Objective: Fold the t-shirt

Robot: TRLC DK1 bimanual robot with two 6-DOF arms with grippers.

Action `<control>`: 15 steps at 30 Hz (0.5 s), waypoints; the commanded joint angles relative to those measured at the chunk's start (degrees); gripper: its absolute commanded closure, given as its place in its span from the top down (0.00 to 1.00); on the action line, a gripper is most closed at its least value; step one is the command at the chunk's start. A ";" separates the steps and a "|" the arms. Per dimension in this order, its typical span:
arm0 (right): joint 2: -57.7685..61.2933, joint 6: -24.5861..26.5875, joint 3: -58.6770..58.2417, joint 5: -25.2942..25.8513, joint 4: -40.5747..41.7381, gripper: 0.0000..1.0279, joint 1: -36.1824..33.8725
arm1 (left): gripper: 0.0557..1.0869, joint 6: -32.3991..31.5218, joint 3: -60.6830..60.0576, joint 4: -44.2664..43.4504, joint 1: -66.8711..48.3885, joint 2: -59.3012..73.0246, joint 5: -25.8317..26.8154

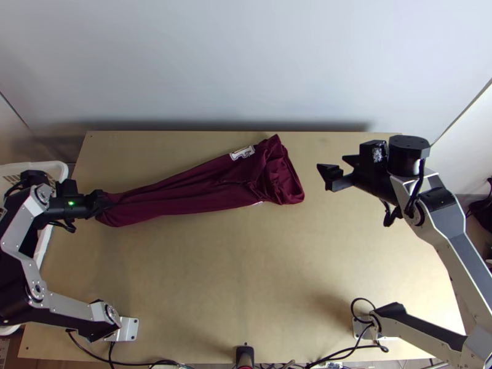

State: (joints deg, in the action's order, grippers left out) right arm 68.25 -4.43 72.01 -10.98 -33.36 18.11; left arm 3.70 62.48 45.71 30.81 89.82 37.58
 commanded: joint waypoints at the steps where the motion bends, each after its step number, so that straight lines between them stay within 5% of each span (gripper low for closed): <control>1: -0.57 -0.85 -1.70 0.00 1.20 0.95 0.88 | 0.04 -1.86 2.56 1.75 -3.12 -2.28 -0.05; 15: -1.19 -1.29 -3.10 0.00 2.78 0.95 1.75 | 0.04 -9.51 10.21 0.60 -15.43 1.32 -2.87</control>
State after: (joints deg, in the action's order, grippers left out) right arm 67.24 -5.39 69.63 -11.07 -31.24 19.44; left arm -2.68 69.08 46.94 20.71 89.38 35.97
